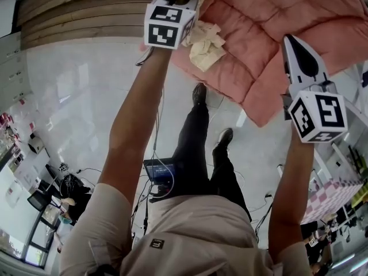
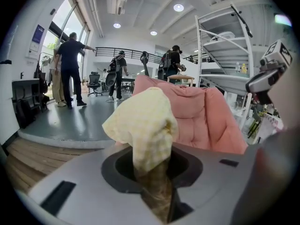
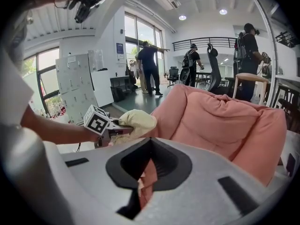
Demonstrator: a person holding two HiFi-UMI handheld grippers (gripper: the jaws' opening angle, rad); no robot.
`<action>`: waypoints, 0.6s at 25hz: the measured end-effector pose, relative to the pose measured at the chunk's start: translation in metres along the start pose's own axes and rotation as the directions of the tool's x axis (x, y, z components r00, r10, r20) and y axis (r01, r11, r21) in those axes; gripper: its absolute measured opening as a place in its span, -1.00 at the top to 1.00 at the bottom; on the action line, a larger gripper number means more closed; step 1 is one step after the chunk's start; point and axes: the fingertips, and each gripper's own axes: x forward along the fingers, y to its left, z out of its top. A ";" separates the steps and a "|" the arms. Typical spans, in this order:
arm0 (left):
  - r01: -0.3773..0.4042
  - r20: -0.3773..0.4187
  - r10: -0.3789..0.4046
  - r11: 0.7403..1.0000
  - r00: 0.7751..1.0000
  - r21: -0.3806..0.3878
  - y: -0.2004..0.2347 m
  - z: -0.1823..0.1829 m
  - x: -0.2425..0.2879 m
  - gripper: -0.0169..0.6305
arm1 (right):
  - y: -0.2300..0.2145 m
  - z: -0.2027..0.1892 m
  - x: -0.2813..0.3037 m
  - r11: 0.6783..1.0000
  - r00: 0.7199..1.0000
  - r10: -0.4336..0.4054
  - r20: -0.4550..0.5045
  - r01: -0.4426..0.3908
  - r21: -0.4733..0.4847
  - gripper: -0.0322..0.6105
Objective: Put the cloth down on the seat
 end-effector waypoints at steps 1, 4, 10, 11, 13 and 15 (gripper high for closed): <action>-0.003 -0.009 0.003 1.000 1.000 -0.001 0.002 -0.005 0.003 0.67 | 0.000 -0.002 0.001 1.000 1.000 0.001 -0.002 -0.001 0.001 0.92; -0.028 -0.043 0.028 1.000 0.999 -0.002 0.010 -0.022 0.011 0.65 | 0.000 -0.009 0.004 1.000 1.000 0.005 -0.009 -0.005 0.006 0.92; -0.087 -0.095 0.087 0.996 0.992 0.005 0.028 -0.040 0.013 0.42 | 0.002 -0.013 0.002 1.000 1.000 0.006 -0.016 -0.006 0.005 0.92; -0.090 -0.101 0.090 0.996 0.991 0.005 0.028 -0.039 0.010 0.35 | 0.003 -0.013 0.000 1.000 1.000 0.006 -0.016 -0.006 0.004 0.92; -0.095 -0.102 0.095 0.995 0.990 0.009 0.028 -0.036 0.005 0.22 | 0.004 -0.010 -0.002 1.000 1.000 0.005 -0.012 -0.005 0.003 0.92; -0.102 -0.101 0.104 0.995 0.989 0.021 0.026 -0.033 -0.001 0.15 | 0.006 -0.007 -0.005 1.000 1.000 0.007 -0.008 -0.007 0.000 0.92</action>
